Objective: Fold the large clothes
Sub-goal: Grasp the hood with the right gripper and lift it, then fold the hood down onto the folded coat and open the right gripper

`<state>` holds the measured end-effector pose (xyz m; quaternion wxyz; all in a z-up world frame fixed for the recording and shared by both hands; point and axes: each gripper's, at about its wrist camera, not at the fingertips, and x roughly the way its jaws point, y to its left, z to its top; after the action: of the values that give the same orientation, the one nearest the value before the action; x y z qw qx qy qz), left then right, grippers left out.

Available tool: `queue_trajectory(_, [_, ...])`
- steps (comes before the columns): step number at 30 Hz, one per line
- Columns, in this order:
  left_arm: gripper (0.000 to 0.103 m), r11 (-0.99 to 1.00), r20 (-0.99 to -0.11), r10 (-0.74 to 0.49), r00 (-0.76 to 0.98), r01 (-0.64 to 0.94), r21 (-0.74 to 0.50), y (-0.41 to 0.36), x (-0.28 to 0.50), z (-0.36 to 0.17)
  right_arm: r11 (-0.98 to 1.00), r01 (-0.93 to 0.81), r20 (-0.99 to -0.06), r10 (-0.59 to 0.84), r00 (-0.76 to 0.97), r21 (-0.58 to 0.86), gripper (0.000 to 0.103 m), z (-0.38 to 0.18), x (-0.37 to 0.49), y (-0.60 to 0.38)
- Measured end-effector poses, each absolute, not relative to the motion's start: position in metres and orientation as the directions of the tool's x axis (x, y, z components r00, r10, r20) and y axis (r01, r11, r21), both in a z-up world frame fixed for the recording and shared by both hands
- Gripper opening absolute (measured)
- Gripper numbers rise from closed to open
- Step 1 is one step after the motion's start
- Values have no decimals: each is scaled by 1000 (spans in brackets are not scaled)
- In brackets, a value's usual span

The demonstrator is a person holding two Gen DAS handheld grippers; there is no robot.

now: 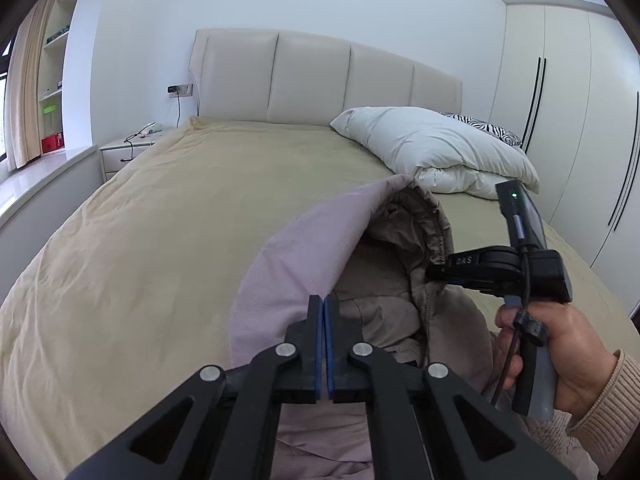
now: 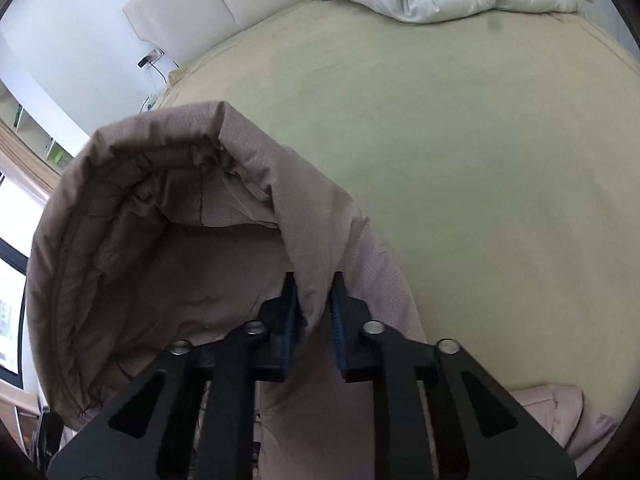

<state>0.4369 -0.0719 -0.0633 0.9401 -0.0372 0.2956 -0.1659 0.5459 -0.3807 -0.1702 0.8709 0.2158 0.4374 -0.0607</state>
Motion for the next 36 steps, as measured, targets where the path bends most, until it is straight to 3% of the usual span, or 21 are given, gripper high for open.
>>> queue_trajectory(5, [1, 940, -491, -341, 802, 276, -201, -59, 412, -44, 942, 200, -665, 31, 747, 268, 8, -113, 478, -376])
queue_trajectory(12, [1, 897, -389, -405, 827, 276, -346, -27, 346, -25, 997, 79, -491, -57, 869, 23, 8, -68, 324, -326])
queue_trajectory(13, [5, 886, -369, -419, 829, 284, -368, -23, 336, -26, 998, 64, -475, -48, 879, 18, 8, -68, 305, -321])
queue_trajectory(15, [39, 887, -383, -411, 827, 264, -379, -18, 326, -30, 999, 36, -464, -16, 886, 35, 8, -72, 275, -315])
queue_trajectory(16, [63, 895, -394, -387, 834, 238, -377, -16, 321, -33, 999, 29, -458, -13, 889, 27, 8, -77, 261, -311])
queue_trajectory(17, [74, 907, -399, -356, 845, 210, -365, -15, 316, -35, 999, 23, -455, -10, 890, 24, 8, -79, 251, -315])
queue_trajectory(23, [86, 966, -398, -238, 886, 175, -189, -35, 302, -35, 997, 42, -487, -6, 874, 64, 7, -107, 198, -318])
queue_trajectory(24, [86, 969, -400, -238, 885, 185, -166, -38, 302, -37, 997, 46, -489, -7, 872, 67, 6, -109, 194, -319])
queue_trajectory(25, [76, 966, -402, -252, 880, 203, -163, -40, 303, -39, 996, 49, -490, -9, 872, 70, 5, -110, 190, -322])
queue_trajectory(26, [48, 959, -411, -278, 868, 224, -176, -41, 305, -42, 996, 57, -486, -17, 874, 68, 5, -110, 187, -323])
queue_trajectory(27, [35, 955, -437, -290, 851, 228, -190, -42, 308, -46, 995, 70, -482, -28, 876, 68, 5, -109, 183, -323])
queue_trajectory(28, [14, 955, -457, -287, 842, 216, -202, -41, 309, -52, 994, 80, -481, -33, 876, 77, 5, -108, 180, -328])
queue_trajectory(29, [5, 956, -461, -283, 841, 205, -211, -39, 308, -55, 992, 90, -481, -39, 876, 84, 5, -107, 176, -325])
queue_trajectory(36, [1, 956, -438, -272, 857, 188, -225, -24, 295, -63, 993, 42, -520, 20, 854, 107, 5, -113, 169, -336])
